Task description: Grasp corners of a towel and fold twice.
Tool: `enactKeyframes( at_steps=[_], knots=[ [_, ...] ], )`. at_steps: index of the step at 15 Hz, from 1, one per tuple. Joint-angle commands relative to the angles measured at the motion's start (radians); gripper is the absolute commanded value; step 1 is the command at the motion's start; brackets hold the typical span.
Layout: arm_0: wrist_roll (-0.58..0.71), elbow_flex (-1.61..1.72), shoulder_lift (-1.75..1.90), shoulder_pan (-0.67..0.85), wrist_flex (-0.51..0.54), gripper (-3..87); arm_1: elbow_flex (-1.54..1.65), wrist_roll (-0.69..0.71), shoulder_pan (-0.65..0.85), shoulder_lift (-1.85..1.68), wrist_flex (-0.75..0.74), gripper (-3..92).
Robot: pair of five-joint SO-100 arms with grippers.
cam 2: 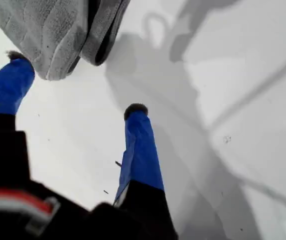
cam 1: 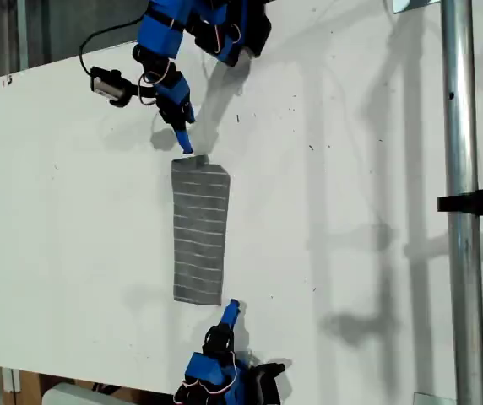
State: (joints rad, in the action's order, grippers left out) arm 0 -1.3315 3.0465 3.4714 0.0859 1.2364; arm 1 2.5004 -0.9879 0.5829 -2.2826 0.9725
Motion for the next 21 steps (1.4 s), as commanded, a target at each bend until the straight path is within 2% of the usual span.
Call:
enactKeyframes(
  at_steps=[1,2,4,6,8,9,10,12,14,16,19,20,21],
  knots=[
    [-0.018,-0.011,0.009,0.009,0.000,9.3,-0.133,0.020,0.011,0.311,-0.247,38.0],
    [-0.026,-0.012,0.009,0.008,0.009,8.8,-0.176,0.005,0.008,0.434,-0.319,37.8],
    [-0.035,-0.023,0.009,0.003,0.029,8.6,-0.314,-0.080,-0.015,0.621,-0.324,38.3],
    [-0.034,-0.023,0.009,0.009,0.032,8.7,-0.471,-0.149,-0.100,0.792,-0.388,37.2],
    [-0.031,-0.028,0.009,0.011,0.034,8.8,-0.644,-0.152,-0.181,0.954,-0.454,30.6],
    [-0.032,-0.028,0.009,0.003,0.035,8.8,-0.689,-0.149,-0.189,0.989,-0.456,18.0],
    [-0.037,-0.028,0.009,-0.003,0.038,8.8,-0.686,-0.156,-0.184,0.974,-0.423,-0.2],
    [-0.031,-0.029,0.009,-0.009,0.038,8.8,-0.607,-0.132,-0.176,0.816,-0.259,-0.2],
    [-0.021,-0.035,0.009,-0.009,0.037,8.9,-0.382,-0.133,-0.167,0.454,-0.094,-0.2],
    [-0.009,-0.034,0.009,-0.008,0.031,9.1,-0.245,-0.193,-0.166,0.046,0.210,-0.2],
    [0.012,-0.025,0.009,-0.002,0.023,9.9,-0.252,-0.385,-0.241,-0.445,0.707,-0.2],
    [0.011,-0.023,0.009,-0.008,0.023,9.8,-0.262,-0.445,-0.310,-0.494,0.741,-0.2],
    [0.008,-0.018,0.009,-0.008,0.020,9.8,-0.256,-0.448,-0.341,-0.459,0.676,-0.2]
  ],
)
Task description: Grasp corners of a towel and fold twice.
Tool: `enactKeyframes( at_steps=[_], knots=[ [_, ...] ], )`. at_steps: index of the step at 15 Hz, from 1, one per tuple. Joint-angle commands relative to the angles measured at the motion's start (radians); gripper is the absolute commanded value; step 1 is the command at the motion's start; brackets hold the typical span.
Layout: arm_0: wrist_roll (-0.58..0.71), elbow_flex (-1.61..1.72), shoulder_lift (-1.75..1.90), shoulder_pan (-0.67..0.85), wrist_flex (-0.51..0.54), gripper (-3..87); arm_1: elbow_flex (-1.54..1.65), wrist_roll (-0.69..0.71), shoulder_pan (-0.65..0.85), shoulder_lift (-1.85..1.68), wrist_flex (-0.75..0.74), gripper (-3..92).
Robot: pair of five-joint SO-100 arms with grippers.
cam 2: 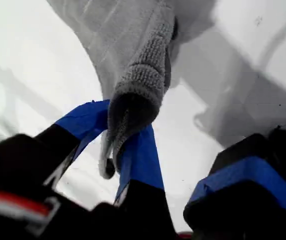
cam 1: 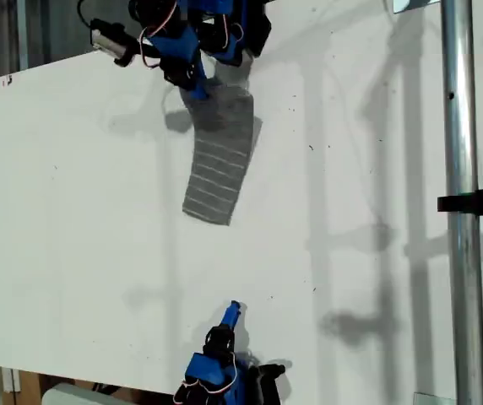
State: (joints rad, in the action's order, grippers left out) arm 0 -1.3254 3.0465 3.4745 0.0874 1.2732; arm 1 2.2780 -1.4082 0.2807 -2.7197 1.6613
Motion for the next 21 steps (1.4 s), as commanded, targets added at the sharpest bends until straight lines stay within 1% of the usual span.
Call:
enactKeyframes(
  at_steps=[1,2,3,4,6,8,9,10,11,12,14,15,16,17,18,20,21],
  knots=[
    [0.002,-0.015,0.006,-0.006,-0.020,9.8,-0.032,0.008,-0.044,0.066,-0.144,-0.2],
    [0.002,-0.018,0.006,-0.008,-0.021,9.5,-0.060,0.054,-0.051,0.202,-0.305,-0.2],
    [-0.002,-0.023,0.006,-0.009,-0.020,9.4,-0.138,0.100,-0.058,0.394,-0.436,-0.2],
    [-0.009,-0.023,0.006,-0.009,-0.020,9.4,-0.264,0.153,-0.069,0.595,-0.528,-0.2],
    [-0.020,-0.009,0.006,-0.009,-0.023,9.5,-0.505,0.238,-0.063,0.943,-0.629,-0.2],
    [-0.029,0.003,0.006,-0.009,-0.028,9.6,-0.624,0.270,-0.028,1.178,-0.684,0.4],
    [-0.031,0.003,0.006,-0.009,-0.026,9.4,-0.658,0.279,-0.015,1.232,-0.686,20.1],
    [-0.034,0.005,0.006,-0.011,-0.025,9.4,-0.686,0.336,-0.011,1.226,-0.706,44.9],
    [-0.037,0.011,0.006,-0.009,-0.028,9.6,-0.690,0.385,-0.006,1.170,-0.750,36.3],
    [-0.034,0.017,0.006,-0.005,-0.035,9.8,-0.690,0.433,0.020,1.092,-0.785,20.6],
    [-0.029,0.028,0.006,0.000,-0.041,10.0,-0.658,0.457,0.138,0.893,-0.819,19.6],
    [-0.037,0.035,0.006,0.006,-0.041,10.0,-0.638,0.457,0.195,0.815,-0.776,19.8],
    [-0.066,0.040,0.006,0.012,-0.034,10.0,-0.575,0.457,0.236,0.727,-0.699,21.1],
    [-0.080,0.058,0.006,0.012,-0.026,10.0,-0.443,0.428,0.256,0.601,-0.637,19.8],
    [-0.118,0.072,0.006,0.011,-0.006,9.9,-0.268,0.426,0.236,0.436,-0.624,14.9],
    [-0.161,0.074,0.005,-0.011,0.021,9.8,0.115,0.255,0.143,0.026,-0.546,-0.2],
    [-0.072,0.074,0.005,-0.023,0.021,9.8,0.287,0.153,0.091,-0.195,-0.485,-0.2]
  ],
)
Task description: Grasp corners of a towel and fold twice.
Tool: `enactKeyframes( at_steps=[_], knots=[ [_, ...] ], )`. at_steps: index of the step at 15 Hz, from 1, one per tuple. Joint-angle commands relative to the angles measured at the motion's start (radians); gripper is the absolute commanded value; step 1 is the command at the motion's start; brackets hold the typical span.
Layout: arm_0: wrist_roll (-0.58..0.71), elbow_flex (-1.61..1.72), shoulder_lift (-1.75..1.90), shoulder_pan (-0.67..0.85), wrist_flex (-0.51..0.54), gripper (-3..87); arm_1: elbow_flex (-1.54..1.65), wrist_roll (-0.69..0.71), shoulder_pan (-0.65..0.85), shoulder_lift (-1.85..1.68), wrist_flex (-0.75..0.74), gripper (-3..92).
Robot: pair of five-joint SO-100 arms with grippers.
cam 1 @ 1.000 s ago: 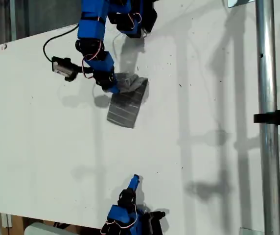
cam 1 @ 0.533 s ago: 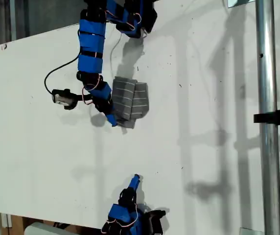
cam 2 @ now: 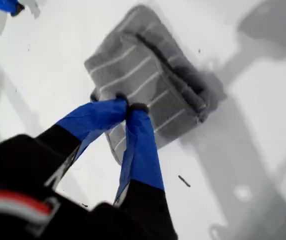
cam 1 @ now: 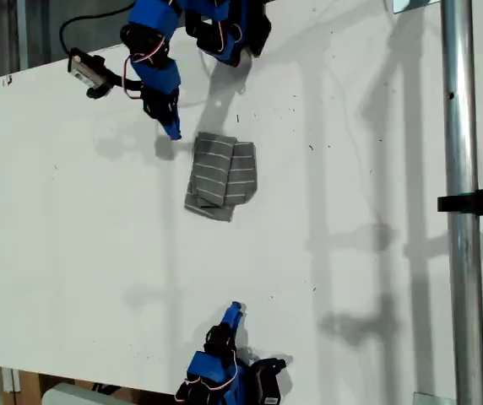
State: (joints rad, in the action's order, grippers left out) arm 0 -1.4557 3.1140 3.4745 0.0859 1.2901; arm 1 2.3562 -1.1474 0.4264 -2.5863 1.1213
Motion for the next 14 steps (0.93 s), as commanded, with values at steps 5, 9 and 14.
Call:
enactKeyframes(
  at_steps=[5,9,14],
  knots=[
    [0.471,0.006,0.003,-0.063,0.005,8.9,0.540,-0.430,-0.143,-0.692,0.327,9.6],
    [0.471,0.006,0.003,-0.060,0.005,8.9,0.537,-0.344,-0.150,-0.698,0.341,14.0],
    [0.471,0.006,0.003,-0.058,0.005,8.9,0.537,-0.344,-0.153,-0.698,0.341,14.0]
  ],
)
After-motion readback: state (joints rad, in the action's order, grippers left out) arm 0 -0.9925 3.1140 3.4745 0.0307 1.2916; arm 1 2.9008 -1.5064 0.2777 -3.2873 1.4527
